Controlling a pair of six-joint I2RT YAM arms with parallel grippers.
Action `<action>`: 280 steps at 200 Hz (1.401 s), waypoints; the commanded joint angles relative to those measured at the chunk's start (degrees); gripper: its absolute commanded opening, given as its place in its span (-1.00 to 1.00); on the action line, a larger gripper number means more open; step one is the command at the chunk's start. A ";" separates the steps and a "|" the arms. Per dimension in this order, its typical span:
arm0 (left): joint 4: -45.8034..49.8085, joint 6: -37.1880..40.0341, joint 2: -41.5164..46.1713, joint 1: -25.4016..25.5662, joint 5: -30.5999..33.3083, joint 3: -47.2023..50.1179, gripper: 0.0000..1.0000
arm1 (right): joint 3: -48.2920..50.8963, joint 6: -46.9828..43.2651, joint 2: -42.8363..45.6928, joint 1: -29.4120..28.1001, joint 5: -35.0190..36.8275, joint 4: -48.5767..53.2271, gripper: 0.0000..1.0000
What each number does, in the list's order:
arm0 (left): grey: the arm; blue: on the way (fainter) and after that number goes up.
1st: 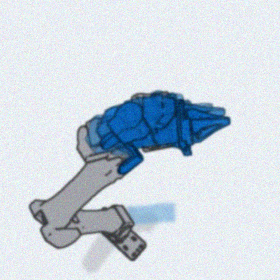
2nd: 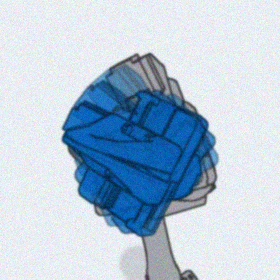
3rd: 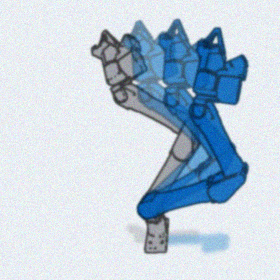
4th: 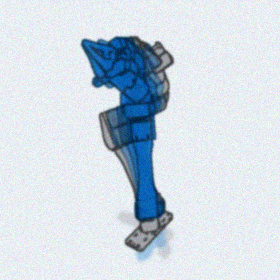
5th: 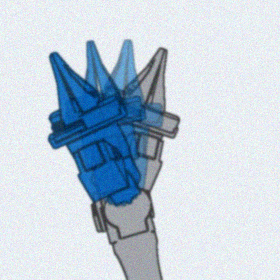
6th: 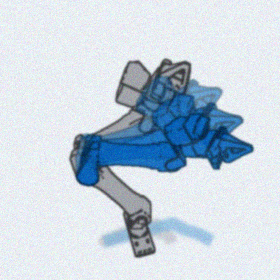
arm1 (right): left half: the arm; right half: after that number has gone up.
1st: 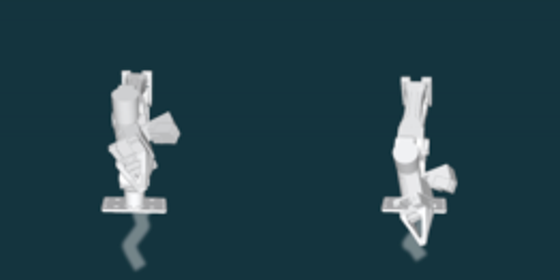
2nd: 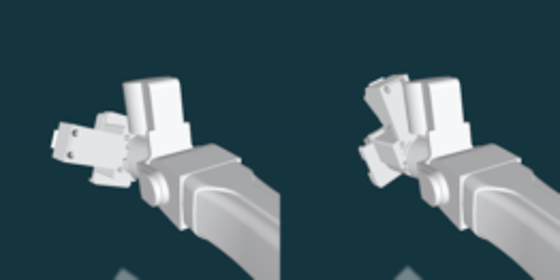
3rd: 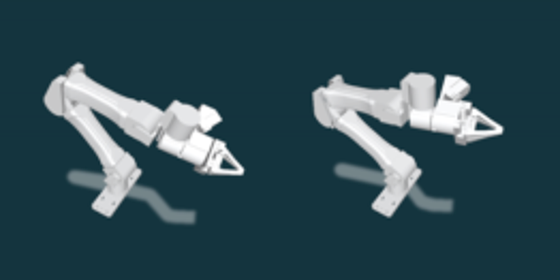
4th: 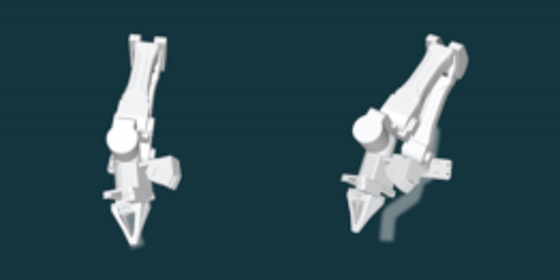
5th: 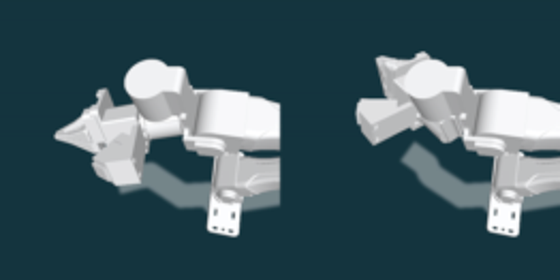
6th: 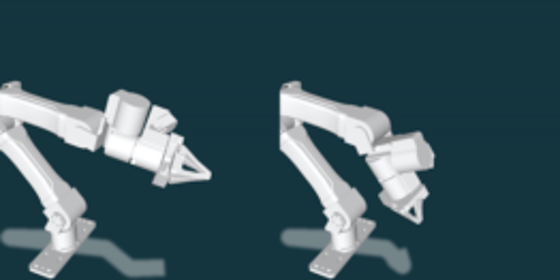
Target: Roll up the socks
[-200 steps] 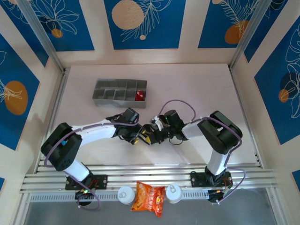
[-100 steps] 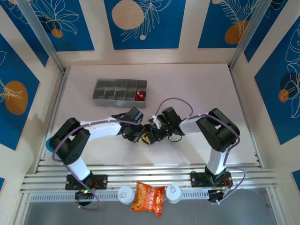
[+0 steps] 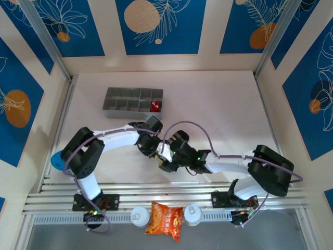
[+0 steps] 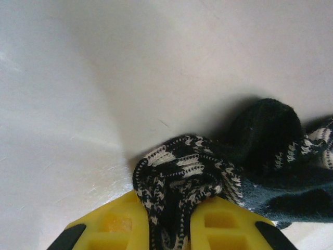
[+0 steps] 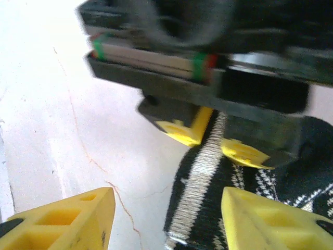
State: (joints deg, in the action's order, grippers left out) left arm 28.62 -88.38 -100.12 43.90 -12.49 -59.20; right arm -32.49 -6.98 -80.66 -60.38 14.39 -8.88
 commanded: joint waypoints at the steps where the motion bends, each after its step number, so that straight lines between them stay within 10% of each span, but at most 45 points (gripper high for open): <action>1: 8.38 -0.07 -3.27 0.44 -0.13 1.17 -0.76 | -1.36 -4.16 -1.83 -2.99 13.06 1.37 0.12; 140: 6.89 -3.31 1.17 -2.32 -5.45 5.74 -0.80 | -17.07 -3.21 -25.11 -4.54 26.41 10.30 -0.34; 212: 9.13 -13.13 16.25 -7.30 -1.92 21.92 -0.86 | -13.71 -12.44 -18.21 -4.39 5.31 -3.60 -0.13; 280: 8.63 -17.92 13.83 -7.40 -1.99 18.42 -0.88 | -15.04 -11.90 -19.72 -7.15 6.84 -2.66 -0.16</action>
State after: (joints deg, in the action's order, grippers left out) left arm 28.45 -104.07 -82.37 36.16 -13.58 -40.53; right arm -46.13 -18.98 -99.46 -66.87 20.01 -11.53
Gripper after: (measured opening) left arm 0.162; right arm 0.435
